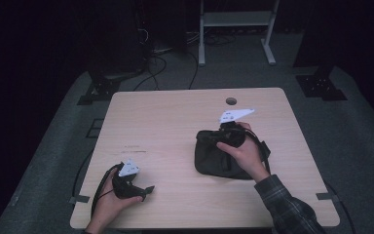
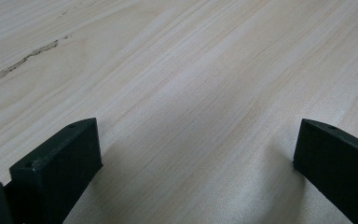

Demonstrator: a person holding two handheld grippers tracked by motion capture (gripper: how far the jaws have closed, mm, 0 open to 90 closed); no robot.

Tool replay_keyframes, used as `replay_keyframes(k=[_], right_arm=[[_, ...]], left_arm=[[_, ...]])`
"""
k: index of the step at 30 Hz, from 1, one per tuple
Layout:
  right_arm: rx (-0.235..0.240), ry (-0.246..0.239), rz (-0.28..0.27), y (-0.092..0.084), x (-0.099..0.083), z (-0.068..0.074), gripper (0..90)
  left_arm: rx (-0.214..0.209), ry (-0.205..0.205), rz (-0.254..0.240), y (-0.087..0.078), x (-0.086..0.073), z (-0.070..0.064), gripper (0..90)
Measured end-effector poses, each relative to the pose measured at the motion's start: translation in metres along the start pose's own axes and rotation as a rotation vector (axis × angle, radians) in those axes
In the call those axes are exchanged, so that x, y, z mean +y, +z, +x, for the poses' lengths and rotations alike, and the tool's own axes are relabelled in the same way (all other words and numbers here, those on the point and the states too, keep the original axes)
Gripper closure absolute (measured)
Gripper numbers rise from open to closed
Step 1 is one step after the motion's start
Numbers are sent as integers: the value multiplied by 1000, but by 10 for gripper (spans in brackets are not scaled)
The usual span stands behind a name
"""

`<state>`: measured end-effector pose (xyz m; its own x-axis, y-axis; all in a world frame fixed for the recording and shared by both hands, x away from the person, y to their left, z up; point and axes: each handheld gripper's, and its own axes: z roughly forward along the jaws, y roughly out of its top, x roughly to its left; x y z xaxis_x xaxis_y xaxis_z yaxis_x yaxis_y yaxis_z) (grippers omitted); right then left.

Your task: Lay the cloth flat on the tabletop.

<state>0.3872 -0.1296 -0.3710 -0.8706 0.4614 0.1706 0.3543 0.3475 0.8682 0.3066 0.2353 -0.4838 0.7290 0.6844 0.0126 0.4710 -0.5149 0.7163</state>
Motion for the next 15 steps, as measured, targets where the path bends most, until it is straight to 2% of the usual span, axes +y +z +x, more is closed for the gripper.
replay_keyframes(k=[3,7,10,13,14,15], right_arm=[[33,-30,1,16,12,10,862],[100,-66,10,42,23,31,862],[158,-93,28,62,24,49,862],[207,-106,56,76,20,60,856],[215,-114,63,79,18,63,826],[225,-115,64,79,17,63,758]], left_arm=[[0,1,0,0,0,0,0],[1,-2,-3,0,0,0,0],[0,-1,0,0,0,0,0],[1,0,0,0,0,0,0],[0,1,1,0,0,0,0],[0,3,2,0,0,0,0]])
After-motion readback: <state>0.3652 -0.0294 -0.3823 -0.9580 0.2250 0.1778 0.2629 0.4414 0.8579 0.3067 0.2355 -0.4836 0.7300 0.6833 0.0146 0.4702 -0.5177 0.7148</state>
